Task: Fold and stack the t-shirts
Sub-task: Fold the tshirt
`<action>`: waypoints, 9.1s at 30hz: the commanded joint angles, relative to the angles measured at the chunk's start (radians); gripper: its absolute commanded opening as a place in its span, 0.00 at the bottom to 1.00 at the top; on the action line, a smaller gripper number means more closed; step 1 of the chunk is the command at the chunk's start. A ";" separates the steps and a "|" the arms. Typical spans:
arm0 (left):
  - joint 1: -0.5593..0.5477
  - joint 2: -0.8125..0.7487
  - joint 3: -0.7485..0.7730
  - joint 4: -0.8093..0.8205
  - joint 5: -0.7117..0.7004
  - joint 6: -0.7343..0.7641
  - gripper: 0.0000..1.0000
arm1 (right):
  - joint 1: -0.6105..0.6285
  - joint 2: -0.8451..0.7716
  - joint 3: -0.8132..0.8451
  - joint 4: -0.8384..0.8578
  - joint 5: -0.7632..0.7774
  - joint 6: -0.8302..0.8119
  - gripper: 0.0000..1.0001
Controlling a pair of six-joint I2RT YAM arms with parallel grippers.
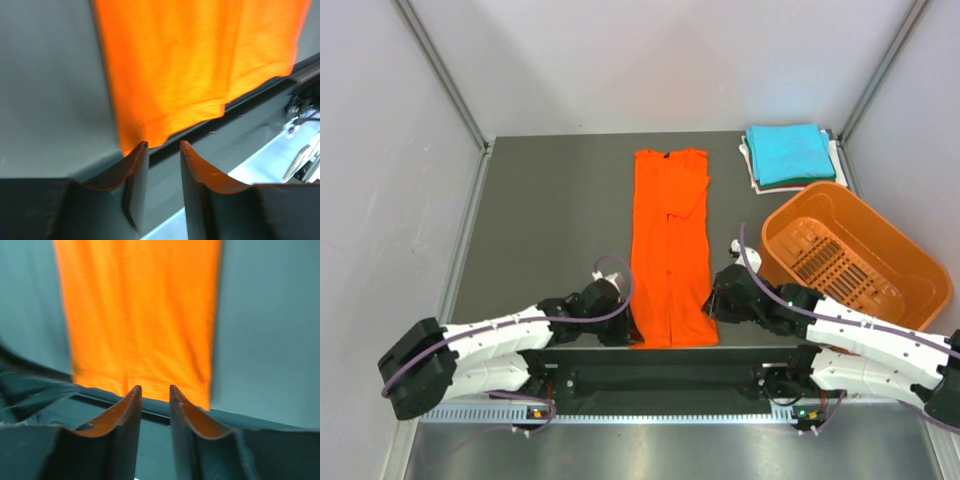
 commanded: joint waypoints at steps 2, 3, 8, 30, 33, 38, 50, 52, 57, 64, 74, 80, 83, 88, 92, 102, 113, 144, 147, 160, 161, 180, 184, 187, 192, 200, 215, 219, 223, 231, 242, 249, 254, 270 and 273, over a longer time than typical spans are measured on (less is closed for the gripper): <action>-0.002 -0.077 0.162 -0.167 -0.094 0.088 0.43 | -0.094 -0.001 -0.045 -0.005 -0.134 -0.104 0.32; -0.001 -0.081 0.183 -0.182 -0.105 0.096 0.43 | -0.118 0.002 -0.064 0.001 -0.151 -0.110 0.34; -0.001 -0.078 0.139 -0.140 -0.090 0.094 0.47 | -0.143 0.002 -0.132 0.047 -0.209 -0.107 0.38; -0.001 -0.028 -0.010 -0.043 -0.082 0.018 0.43 | -0.143 0.010 -0.307 0.200 -0.275 -0.047 0.25; -0.001 -0.031 -0.004 -0.054 -0.084 0.024 0.43 | -0.145 0.008 -0.308 0.207 -0.275 -0.047 0.18; -0.001 -0.029 0.047 -0.138 -0.112 0.060 0.43 | -0.142 -0.001 -0.308 0.207 -0.274 -0.041 0.00; -0.002 0.006 0.056 -0.143 -0.087 0.061 0.35 | -0.140 -0.004 -0.313 0.222 -0.275 -0.032 0.00; -0.002 0.007 0.052 -0.135 -0.078 0.054 0.34 | -0.139 -0.003 -0.313 0.223 -0.275 -0.030 0.00; -0.002 0.015 0.056 -0.129 -0.069 0.050 0.28 | -0.135 -0.015 -0.319 0.223 -0.271 -0.021 0.00; -0.002 0.034 0.087 -0.089 -0.026 0.033 0.00 | -0.134 -0.046 -0.292 0.205 -0.260 -0.017 0.00; 0.001 0.078 0.162 -0.092 -0.056 0.022 0.00 | -0.132 0.003 -0.189 0.148 -0.222 -0.061 0.00; 0.058 0.185 0.254 -0.114 -0.018 0.080 0.00 | -0.152 0.101 -0.059 0.095 -0.168 -0.144 0.00; 0.142 0.224 0.289 -0.133 0.011 0.120 0.00 | -0.204 0.154 0.006 0.085 -0.171 -0.205 0.00; 0.311 0.306 0.406 -0.169 0.065 0.237 0.00 | -0.321 0.250 0.153 0.073 -0.192 -0.319 0.00; 0.419 0.409 0.568 -0.176 0.135 0.315 0.00 | -0.404 0.394 0.282 0.073 -0.217 -0.427 0.00; 0.539 0.765 1.036 -0.340 0.089 0.429 0.00 | -0.566 0.724 0.642 0.072 -0.237 -0.566 0.00; 0.636 1.017 1.295 -0.353 0.163 0.438 0.00 | -0.659 1.028 0.929 0.029 -0.286 -0.613 0.00; 0.679 1.204 1.546 -0.371 0.165 0.427 0.00 | -0.706 1.232 1.147 0.015 -0.298 -0.632 0.00; 0.679 1.212 1.552 -0.370 0.155 0.430 0.00 | -0.708 1.240 1.153 0.022 -0.295 -0.636 0.00; 0.688 1.078 1.519 -0.397 0.039 0.528 0.34 | -0.711 1.168 1.180 -0.010 -0.255 -0.659 0.32; 0.681 1.051 1.489 -0.381 0.037 0.533 0.34 | -0.711 1.148 1.146 -0.001 -0.267 -0.661 0.30; 0.573 1.057 1.335 -0.236 0.149 0.542 0.24 | -0.666 1.132 1.021 0.070 -0.360 -0.653 0.06; 0.576 1.101 1.403 -0.256 0.123 0.547 0.24 | -0.665 1.155 1.037 0.075 -0.364 -0.647 0.06; 0.578 1.139 1.455 -0.268 0.114 0.548 0.25 | -0.665 1.168 1.048 0.053 -0.367 -0.642 0.06; 0.581 1.173 1.516 -0.285 0.091 0.556 0.25 | -0.657 1.146 1.025 0.070 -0.373 -0.626 0.06; 0.588 1.205 1.541 -0.293 0.057 0.562 0.25 | -0.651 1.172 1.025 0.079 -0.396 -0.626 0.06; 0.604 1.227 1.573 -0.305 0.037 0.576 0.25 | -0.634 1.208 1.023 0.084 -0.404 -0.609 0.06; 0.608 1.235 1.583 -0.310 0.025 0.576 0.25 | -0.634 1.226 1.054 0.088 -0.366 -0.607 0.06; 0.616 1.238 1.601 -0.331 -0.024 0.574 0.25 | -0.636 1.272 1.101 0.081 -0.317 -0.615 0.06; 0.634 1.105 1.544 -0.296 -0.139 0.581 0.32 | -0.643 1.317 1.181 0.065 -0.235 -0.641 0.06; 0.634 1.069 1.348 -0.153 0.108 0.682 0.45 | -0.648 1.327 1.230 0.098 -0.249 -0.670 0.16; 0.634 1.098 1.365 -0.126 0.148 0.754 0.49 | -0.657 1.332 1.235 0.099 -0.249 -0.685 0.17; 0.634 1.104 1.385 -0.120 0.143 0.830 0.48 | -0.666 1.300 1.215 0.098 -0.275 -0.733 0.21; 0.639 1.167 1.434 -0.144 0.194 0.918 0.46 | -0.743 1.220 1.123 0.156 -0.591 -1.006 0.29; 0.639 1.175 1.440 -0.143 0.195 0.916 0.46 | -0.743 1.238 1.136 0.148 -0.606 -1.017 0.29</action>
